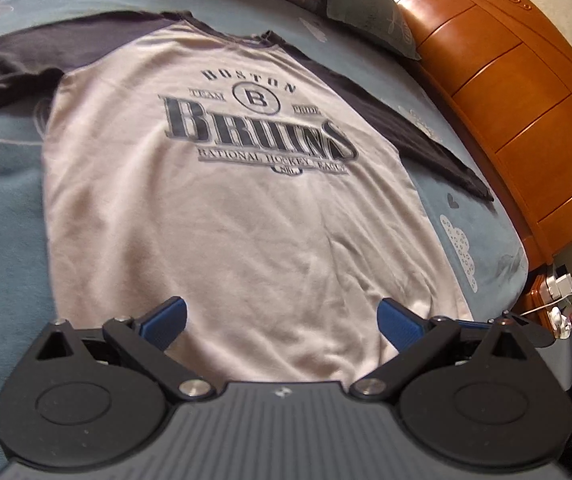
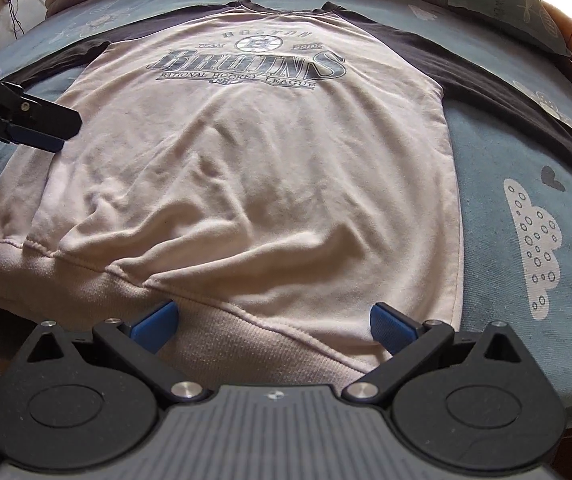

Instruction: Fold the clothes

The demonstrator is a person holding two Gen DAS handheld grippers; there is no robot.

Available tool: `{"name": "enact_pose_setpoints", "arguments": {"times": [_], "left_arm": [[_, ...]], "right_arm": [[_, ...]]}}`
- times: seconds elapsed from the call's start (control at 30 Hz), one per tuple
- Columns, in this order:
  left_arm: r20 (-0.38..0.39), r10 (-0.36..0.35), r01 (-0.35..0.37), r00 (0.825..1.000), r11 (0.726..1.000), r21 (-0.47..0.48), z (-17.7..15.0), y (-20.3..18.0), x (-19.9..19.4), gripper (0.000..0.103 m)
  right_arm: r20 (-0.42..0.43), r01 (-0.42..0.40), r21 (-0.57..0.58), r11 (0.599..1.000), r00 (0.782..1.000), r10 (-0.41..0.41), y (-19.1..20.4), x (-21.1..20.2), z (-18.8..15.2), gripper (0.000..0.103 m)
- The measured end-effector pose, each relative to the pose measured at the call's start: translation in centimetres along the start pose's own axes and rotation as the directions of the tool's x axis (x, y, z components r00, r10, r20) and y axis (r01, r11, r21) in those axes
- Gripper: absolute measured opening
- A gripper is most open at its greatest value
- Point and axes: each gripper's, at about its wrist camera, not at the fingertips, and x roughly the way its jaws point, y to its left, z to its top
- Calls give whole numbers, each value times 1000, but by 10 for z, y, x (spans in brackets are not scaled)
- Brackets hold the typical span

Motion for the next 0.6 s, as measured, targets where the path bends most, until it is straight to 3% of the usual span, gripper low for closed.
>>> {"name": "enact_pose_setpoints", "arguments": {"times": [0.2,0.27,0.33,0.43,0.57,0.6], "left_arm": [[133,71,-55,989,991,-124,27,70,-62,101],[187,107,-66,976,975,-214,29,104,-85,101],[242,154,-66,958,939,-337,26,146,-108,101],[329,206,10,922,834,-551,10,217,-139,101],[408,273,156,871,633,-758,-20,300,-163,99],[417,291,180,861,593,-785,-27,313,-165,99]], "right_arm": [[5,25,-34,999,1000,-25,13,-6,15,103],[-2,29,-61,998,1000,-29,19,-6,21,103],[-7,27,-85,996,1000,-28,24,-5,26,103],[-11,34,-106,994,999,-35,29,-4,33,103],[-23,41,-124,991,999,-44,36,-1,43,103],[-22,46,-132,990,999,-49,39,0,45,103]]}}
